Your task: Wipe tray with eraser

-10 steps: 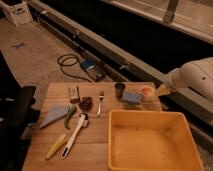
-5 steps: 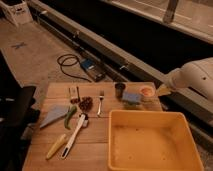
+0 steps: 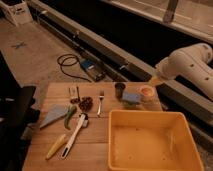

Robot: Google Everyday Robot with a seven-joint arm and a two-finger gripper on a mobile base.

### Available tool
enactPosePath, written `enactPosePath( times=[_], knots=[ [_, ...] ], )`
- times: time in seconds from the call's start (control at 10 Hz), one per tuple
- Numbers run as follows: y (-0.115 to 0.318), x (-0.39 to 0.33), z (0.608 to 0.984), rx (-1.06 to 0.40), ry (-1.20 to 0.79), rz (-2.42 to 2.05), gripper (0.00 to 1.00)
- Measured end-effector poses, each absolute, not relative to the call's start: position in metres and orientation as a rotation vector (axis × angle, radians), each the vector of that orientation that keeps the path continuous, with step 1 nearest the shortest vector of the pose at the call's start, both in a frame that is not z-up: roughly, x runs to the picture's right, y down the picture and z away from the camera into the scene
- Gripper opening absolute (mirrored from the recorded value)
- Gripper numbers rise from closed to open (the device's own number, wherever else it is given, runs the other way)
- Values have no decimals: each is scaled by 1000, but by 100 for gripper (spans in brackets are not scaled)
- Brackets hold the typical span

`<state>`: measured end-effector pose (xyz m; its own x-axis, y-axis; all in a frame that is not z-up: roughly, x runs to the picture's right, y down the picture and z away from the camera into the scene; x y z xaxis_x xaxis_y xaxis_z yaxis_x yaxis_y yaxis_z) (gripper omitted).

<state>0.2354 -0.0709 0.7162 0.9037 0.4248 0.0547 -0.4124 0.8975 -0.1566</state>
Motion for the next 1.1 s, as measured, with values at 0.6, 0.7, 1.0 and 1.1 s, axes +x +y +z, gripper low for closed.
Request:
enactPosePath(
  times=[0.6, 0.7, 1.0, 1.1],
  knots=[
    [-95, 96, 739, -184, -190, 331, 66],
    [-95, 99, 739, -183, -186, 333, 66],
    [-95, 98, 739, -184, -187, 333, 66],
    [-95, 100, 739, -184, -185, 335, 66]
  ],
)
